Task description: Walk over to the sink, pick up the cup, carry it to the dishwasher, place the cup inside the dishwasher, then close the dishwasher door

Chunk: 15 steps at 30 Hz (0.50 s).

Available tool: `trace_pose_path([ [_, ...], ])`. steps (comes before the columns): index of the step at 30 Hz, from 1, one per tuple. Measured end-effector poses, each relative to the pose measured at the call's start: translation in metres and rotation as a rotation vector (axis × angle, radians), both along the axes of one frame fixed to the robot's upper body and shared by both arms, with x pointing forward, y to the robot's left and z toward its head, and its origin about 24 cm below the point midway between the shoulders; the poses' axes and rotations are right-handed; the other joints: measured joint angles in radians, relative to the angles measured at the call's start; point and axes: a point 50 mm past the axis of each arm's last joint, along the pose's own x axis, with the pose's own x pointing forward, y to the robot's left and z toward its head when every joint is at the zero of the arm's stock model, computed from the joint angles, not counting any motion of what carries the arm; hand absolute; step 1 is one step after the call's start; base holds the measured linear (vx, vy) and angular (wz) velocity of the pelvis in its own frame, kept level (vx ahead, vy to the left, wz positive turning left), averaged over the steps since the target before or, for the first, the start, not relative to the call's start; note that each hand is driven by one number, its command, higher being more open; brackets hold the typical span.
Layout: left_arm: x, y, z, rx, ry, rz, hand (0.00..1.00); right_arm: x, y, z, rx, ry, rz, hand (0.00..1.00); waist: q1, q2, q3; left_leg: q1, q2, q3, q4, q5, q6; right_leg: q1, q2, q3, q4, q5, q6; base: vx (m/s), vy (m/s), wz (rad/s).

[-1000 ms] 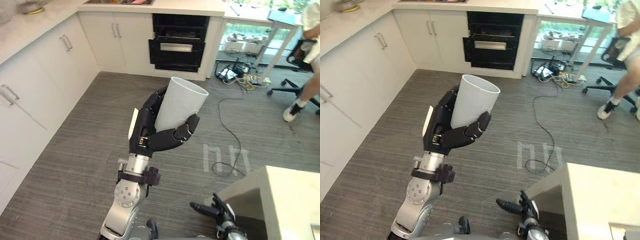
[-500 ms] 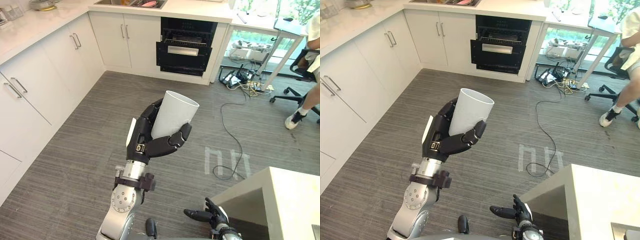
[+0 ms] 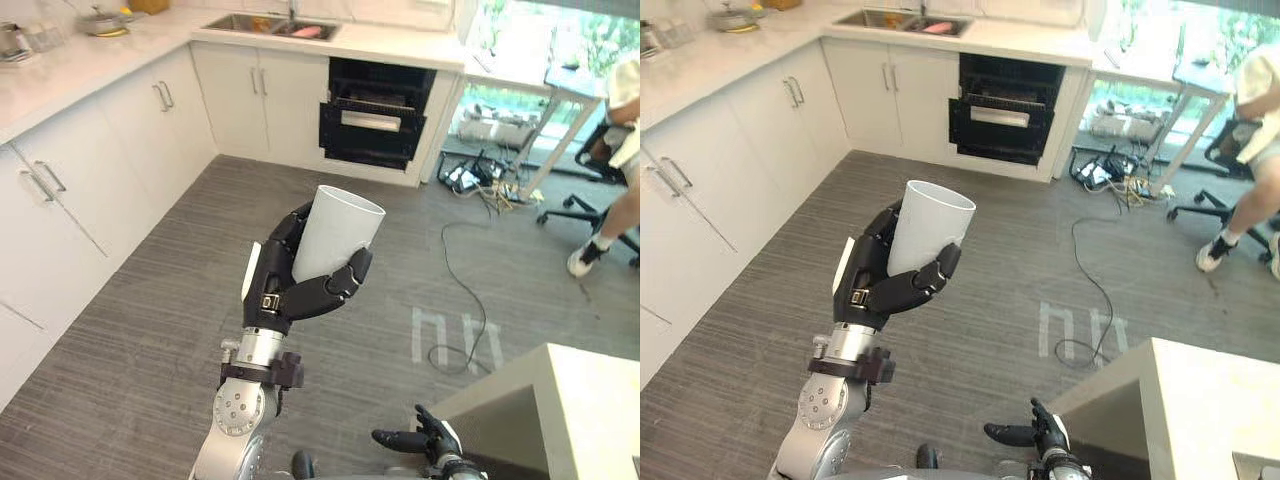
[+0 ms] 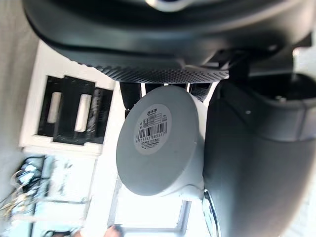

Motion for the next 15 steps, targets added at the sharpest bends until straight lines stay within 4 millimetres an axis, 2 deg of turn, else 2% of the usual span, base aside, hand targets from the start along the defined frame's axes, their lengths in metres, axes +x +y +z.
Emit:
trace_pose_path([
  [2,0.0,0.001,-0.001,0.001,0.007,0.014,0.0,0.0,0.0,0.001,-0.001,-0.006,0.0,1.0,-0.001,-0.006,-0.003,-0.013,-0.013,-0.031,0.028,-0.018,-0.002,-0.022,0.017,0.037,-0.063,-0.003,0.01,0.06,0.008,0.67],
  [4,0.0,0.003,-0.002,-0.002,0.01,0.029,0.0,-0.002,0.001,0.002,0.001,-0.012,-0.004,1.0,0.009,-0.024,-0.004,-0.015,-0.048,-0.053,0.056,-0.043,0.0,-0.017,0.003,0.025,-0.144,-0.003,0.01,0.16,-0.035,0.46],
  [5,0.0,0.004,-0.002,-0.001,0.011,0.034,0.0,-0.001,0.001,0.002,0.003,-0.015,-0.003,1.0,0.015,-0.024,-0.005,-0.019,-0.052,-0.052,0.067,-0.053,0.001,-0.011,0.003,0.019,-0.166,-0.003,0.01,0.15,-0.05,0.21],
  [6,0.0,0.005,-0.002,-0.004,0.014,0.039,0.0,0.0,0.003,0.003,0.007,-0.026,-0.003,1.0,0.016,-0.019,-0.005,-0.031,-0.056,-0.051,0.098,-0.078,0.0,0.006,0.004,0.02,-0.206,0.028,0.01,0.14,-0.041,0.04],
  [9,-0.001,0.004,-0.003,-0.012,0.02,0.041,0.0,0.003,0.012,0.004,0.033,-0.037,-0.004,1.0,0.03,-0.014,-0.008,-0.038,-0.031,-0.022,0.166,-0.146,-0.02,0.054,0.014,-0.003,-0.278,0.129,0.02,0.18,-0.043,-0.14],
  [10,-0.001,0.005,-0.003,-0.011,0.02,0.04,0.0,0.004,0.014,0.005,0.038,-0.046,-0.005,1.0,0.025,-0.011,-0.015,-0.048,-0.012,-0.025,0.207,-0.169,-0.048,0.077,0.027,-0.01,-0.3,0.135,0.017,0.26,-0.076,-0.13],
  [11,-0.001,0.003,-0.003,-0.01,0.016,0.027,0.0,0.006,0.014,0.006,0.037,-0.055,-0.006,1.0,0.022,-0.014,-0.018,-0.054,-0.001,-0.027,0.232,-0.181,-0.062,0.091,0.037,-0.013,-0.315,0.136,0.017,0.27,-0.083,-0.01],
  [15,-0.002,0.003,-0.004,-0.005,0.021,0.018,0.0,0.007,0.007,0.007,0.022,-0.064,-0.044,1.0,0.023,-0.026,-0.025,-0.038,0.008,-0.017,0.243,-0.186,-0.071,0.124,0.047,-0.013,-0.335,0.138,0.013,0.2,-0.022,0.13],
])
